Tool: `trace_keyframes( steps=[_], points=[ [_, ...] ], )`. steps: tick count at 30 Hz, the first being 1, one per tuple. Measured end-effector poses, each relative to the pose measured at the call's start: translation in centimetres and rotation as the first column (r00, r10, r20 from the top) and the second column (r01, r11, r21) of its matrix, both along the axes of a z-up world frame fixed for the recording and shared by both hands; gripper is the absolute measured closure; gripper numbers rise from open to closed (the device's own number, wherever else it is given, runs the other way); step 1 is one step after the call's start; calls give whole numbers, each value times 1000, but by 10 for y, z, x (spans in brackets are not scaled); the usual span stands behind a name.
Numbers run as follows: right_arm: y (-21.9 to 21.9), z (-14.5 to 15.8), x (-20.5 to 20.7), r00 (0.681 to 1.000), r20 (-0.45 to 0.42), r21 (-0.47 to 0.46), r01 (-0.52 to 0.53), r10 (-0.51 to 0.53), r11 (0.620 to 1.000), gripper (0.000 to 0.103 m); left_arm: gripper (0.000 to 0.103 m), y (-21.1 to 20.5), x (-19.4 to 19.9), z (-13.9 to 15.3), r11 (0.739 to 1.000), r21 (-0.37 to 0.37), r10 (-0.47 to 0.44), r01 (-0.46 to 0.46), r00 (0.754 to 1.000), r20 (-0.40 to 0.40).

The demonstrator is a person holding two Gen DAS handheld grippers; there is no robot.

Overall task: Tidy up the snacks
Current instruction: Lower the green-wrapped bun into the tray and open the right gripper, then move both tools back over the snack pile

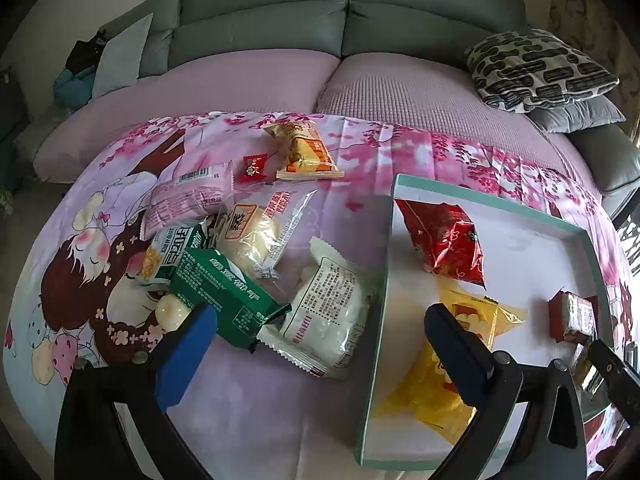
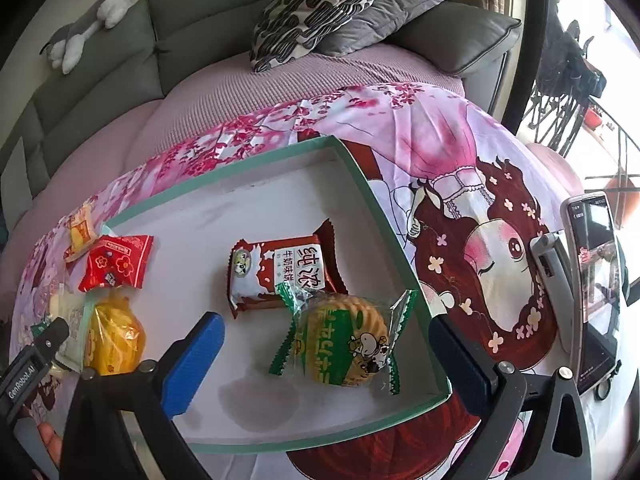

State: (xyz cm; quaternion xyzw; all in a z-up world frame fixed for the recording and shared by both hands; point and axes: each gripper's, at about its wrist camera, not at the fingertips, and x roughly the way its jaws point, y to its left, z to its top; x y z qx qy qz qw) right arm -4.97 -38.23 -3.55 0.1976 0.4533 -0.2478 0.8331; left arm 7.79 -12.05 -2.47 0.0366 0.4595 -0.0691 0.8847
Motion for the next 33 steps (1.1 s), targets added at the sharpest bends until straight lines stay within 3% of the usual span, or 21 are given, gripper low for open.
trace_keyframes(
  steps=[18,26,33],
  points=[
    [6,0,2,1000,-2,-24,-19,19,1000,0,0,0,-2,2,1000,-8,-20,20,1000,-5],
    [23,20,8,995,87,-13,-43,44,999,0,0,27,1,16,999,-3,43,-43,999,24],
    [48,28,20,989,110,-16,-102,103,995,0,0,58,5,26,995,20,97,-98,994,41]
  ],
)
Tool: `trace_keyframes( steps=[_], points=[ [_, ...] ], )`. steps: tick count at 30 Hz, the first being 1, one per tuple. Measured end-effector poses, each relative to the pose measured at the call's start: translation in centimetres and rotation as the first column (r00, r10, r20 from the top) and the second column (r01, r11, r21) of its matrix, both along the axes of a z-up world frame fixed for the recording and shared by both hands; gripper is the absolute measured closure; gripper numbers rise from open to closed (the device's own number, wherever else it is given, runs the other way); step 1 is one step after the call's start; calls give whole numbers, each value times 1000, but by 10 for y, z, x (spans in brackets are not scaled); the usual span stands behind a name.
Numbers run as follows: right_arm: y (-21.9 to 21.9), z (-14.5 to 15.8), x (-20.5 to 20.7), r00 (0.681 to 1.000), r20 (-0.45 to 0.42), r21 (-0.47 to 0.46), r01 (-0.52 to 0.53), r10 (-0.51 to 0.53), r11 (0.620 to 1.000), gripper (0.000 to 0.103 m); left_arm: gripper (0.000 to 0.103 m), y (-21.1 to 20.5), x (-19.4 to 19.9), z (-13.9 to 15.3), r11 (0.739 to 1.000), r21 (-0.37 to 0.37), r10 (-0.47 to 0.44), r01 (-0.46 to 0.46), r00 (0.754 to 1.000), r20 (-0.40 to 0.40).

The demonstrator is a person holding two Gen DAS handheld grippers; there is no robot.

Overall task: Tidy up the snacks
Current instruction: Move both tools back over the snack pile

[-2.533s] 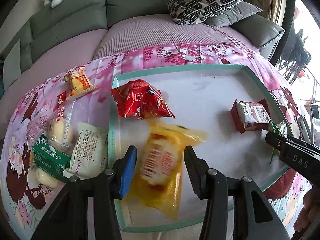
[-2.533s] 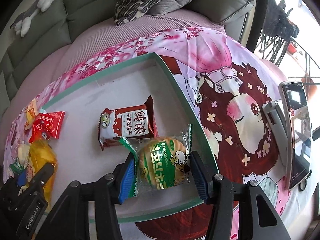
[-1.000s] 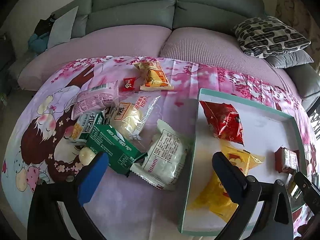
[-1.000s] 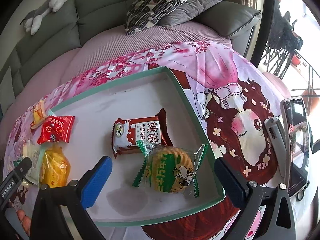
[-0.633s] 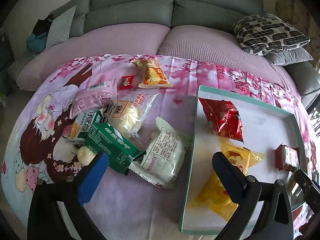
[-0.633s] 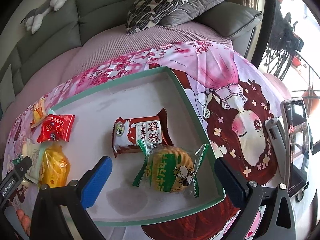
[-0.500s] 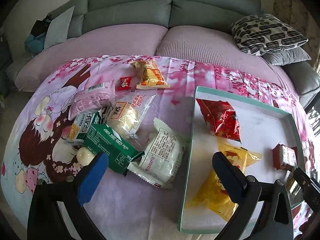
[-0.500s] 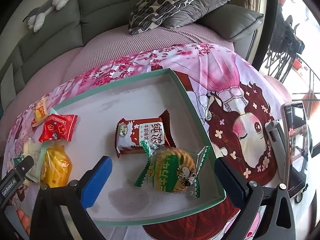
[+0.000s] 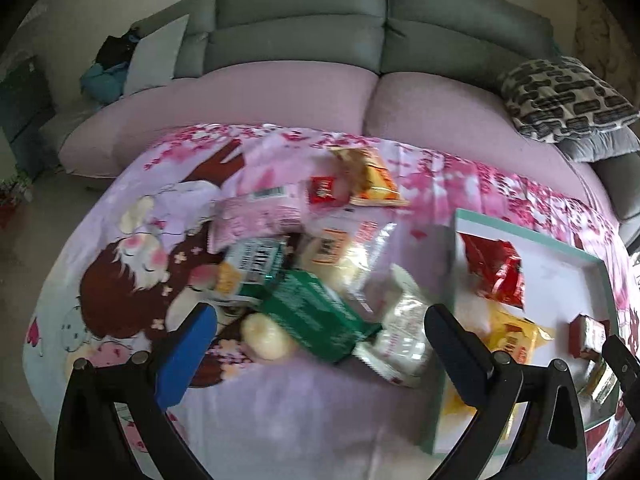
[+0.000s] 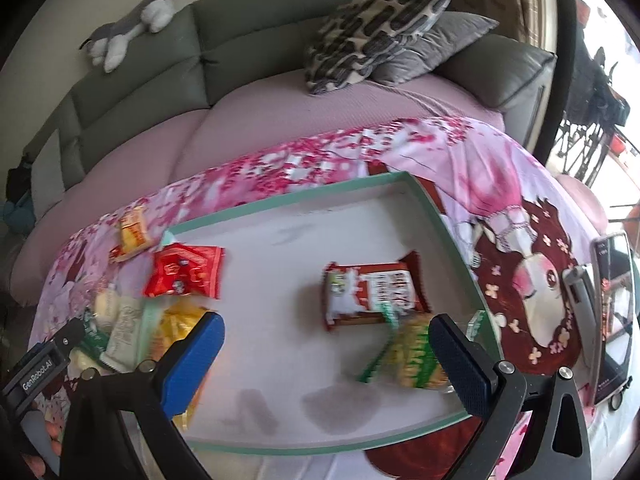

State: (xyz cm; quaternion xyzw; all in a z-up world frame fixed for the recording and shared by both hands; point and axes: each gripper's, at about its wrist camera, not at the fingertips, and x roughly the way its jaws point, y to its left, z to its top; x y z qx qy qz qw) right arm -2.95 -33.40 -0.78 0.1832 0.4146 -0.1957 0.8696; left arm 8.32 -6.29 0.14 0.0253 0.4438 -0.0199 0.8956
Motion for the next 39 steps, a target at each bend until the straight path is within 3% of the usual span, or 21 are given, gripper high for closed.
trace_keyframes(
  steps=[8,15,27,35,39],
  points=[
    [28,3,12,999,11,2,-53,53,999,0,0,29,3,7,999,47,21,-21,1000,2],
    [59,6,24,993,7,-30,-119,119,992,0,0,60,8,11,998,-40,39,-40,999,-17],
    [107,0,44,971,-23,-67,-239,238,969,0,0,110,14,9,994,-19,107,-107,994,-18],
    [131,-9,58,959,-41,-39,-283,282,958,0,0,156,17,3,980,-108,163,-166,986,-35],
    [151,-12,66,945,-54,-48,-325,322,945,0,0,169,21,-3,974,-118,186,-192,981,-55]
  ],
)
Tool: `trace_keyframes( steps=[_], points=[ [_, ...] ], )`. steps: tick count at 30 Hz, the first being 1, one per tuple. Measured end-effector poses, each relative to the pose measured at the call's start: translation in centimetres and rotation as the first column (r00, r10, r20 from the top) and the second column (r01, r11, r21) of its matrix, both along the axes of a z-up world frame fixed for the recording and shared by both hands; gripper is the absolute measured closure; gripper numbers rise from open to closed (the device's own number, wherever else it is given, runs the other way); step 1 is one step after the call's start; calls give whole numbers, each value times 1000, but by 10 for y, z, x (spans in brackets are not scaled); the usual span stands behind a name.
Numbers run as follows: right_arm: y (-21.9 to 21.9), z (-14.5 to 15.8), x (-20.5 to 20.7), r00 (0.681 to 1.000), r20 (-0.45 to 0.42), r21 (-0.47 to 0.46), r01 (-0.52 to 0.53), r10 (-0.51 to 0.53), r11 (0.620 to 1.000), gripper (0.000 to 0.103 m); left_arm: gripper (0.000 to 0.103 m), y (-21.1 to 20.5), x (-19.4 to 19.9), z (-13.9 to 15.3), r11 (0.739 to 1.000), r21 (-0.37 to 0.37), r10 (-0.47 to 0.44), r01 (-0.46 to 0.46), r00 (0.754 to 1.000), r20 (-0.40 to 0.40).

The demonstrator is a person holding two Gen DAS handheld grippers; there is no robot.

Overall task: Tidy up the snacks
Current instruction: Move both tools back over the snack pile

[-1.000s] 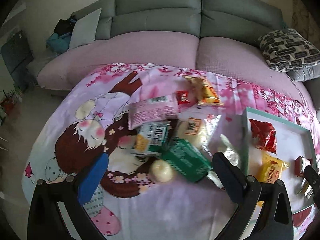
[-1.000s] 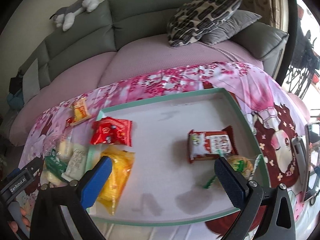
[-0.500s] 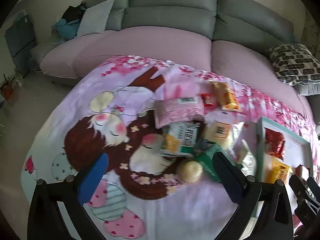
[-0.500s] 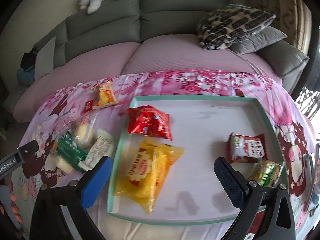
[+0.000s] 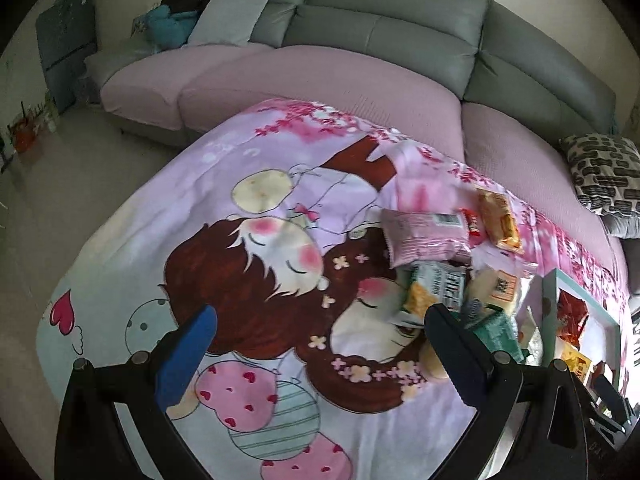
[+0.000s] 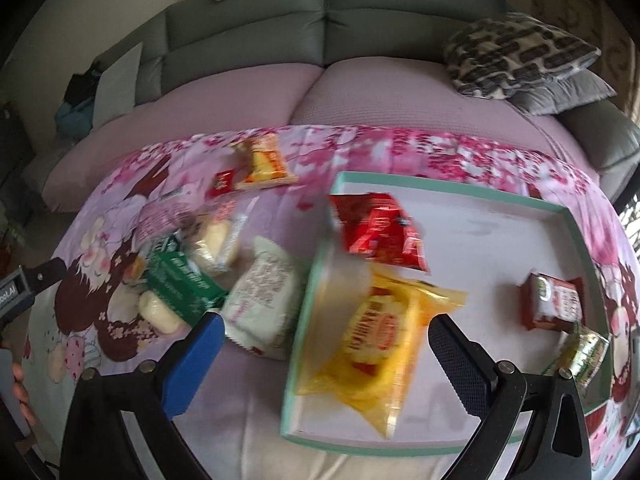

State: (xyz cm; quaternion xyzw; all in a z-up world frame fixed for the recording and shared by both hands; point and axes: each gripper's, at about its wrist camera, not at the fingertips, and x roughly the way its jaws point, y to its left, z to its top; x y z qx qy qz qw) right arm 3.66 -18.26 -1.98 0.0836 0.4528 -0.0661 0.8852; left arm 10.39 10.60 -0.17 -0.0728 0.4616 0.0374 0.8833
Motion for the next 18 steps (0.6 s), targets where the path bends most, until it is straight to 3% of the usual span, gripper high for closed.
trace_keyframes(
  steps=[8,13,18],
  points=[
    [45,-6,25,995,7,2,-104,104,995,0,0,8,11,-14,995,-103,3,-4,1000,-7],
    [76,-17,38,982,-11,-58,-188,187,981,9,0,0,22,-30,998,-66,-11,5,996,-89],
    [96,-28,48,970,-37,-132,-244,241,961,16,0,5,30,-43,997,-76,4,-15,990,-140]
  ],
)
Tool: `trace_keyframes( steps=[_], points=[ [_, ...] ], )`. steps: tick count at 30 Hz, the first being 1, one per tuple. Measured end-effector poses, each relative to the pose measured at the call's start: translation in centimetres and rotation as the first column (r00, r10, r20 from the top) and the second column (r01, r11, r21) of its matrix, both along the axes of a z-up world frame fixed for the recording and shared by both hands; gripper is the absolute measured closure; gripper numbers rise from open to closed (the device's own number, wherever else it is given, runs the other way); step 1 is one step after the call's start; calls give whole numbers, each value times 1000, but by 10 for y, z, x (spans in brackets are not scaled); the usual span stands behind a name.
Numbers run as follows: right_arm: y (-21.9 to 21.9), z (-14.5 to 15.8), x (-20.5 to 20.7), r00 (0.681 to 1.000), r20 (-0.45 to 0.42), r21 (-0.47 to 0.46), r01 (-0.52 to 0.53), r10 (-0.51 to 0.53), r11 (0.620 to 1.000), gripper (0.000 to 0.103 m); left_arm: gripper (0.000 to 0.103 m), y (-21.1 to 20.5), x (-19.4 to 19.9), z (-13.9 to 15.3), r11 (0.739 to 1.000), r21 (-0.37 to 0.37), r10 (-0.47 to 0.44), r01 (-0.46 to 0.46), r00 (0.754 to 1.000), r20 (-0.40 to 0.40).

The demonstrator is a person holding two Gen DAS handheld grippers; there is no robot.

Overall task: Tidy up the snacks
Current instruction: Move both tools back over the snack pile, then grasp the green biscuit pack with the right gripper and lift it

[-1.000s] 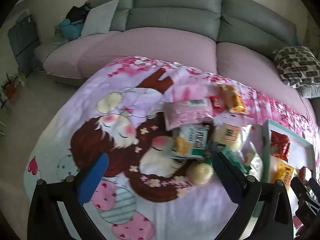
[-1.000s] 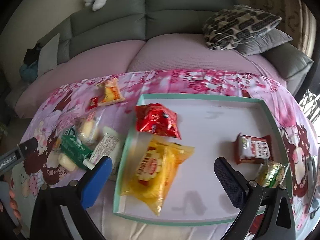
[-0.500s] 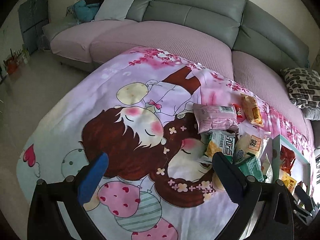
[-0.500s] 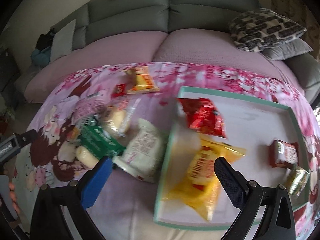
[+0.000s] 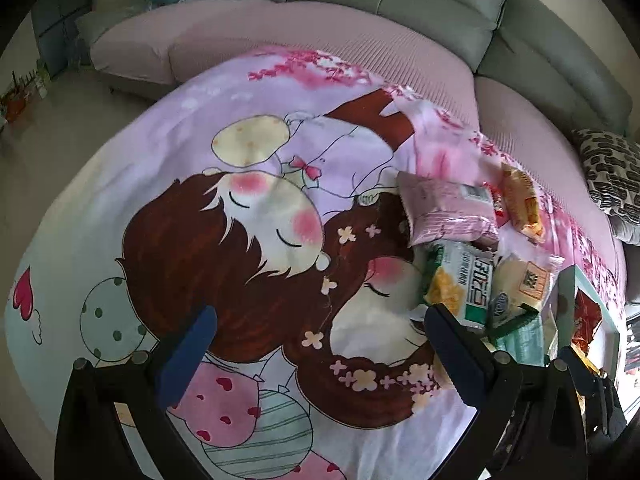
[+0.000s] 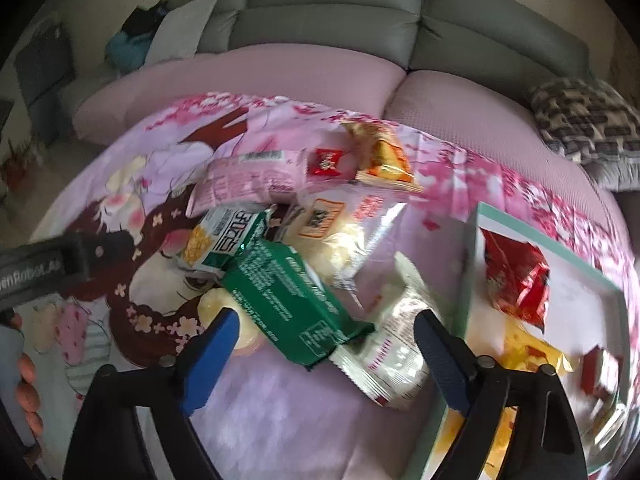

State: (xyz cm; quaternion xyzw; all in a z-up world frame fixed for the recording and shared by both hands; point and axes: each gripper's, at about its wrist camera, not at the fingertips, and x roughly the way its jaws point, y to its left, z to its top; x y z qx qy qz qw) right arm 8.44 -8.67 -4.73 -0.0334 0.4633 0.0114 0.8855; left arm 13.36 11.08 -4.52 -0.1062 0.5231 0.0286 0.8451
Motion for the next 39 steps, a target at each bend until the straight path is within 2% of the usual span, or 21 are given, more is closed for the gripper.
trace_keyframes(
  steps=[5,9,11,14,17,28,32,39],
  points=[
    [13,-9,5,999,-5,-89,-38,37,995,22,0,-4,1,-3,1000,7,-22,22,1000,-12],
    [17,-17,10,998,-15,-96,-59,58,994,23,0,-11,2,-2,999,14,-43,44,999,-12],
    [19,-19,12,997,-18,-80,-72,71,994,34,0,-13,2,-1,999,13,-51,51,999,-13],
    [21,-19,10,997,-10,-79,-74,74,994,37,0,-15,1,0,998,6,-58,58,998,-15],
    [16,-17,8,998,-4,-38,-65,65,997,45,0,-19,1,1,998,-11,-67,67,998,-19],
    [-7,-12,0,1000,-7,137,-5,6,991,55,0,-44,-1,5,989,-51,-140,139,990,-17],
    [-9,-7,-5,1000,4,159,-10,9,987,64,0,-53,-2,7,985,-35,-169,168,986,-14],
    [-13,-9,-4,1000,-8,173,3,-2,985,64,0,-55,-3,8,987,-28,-161,160,987,-15]
  ],
)
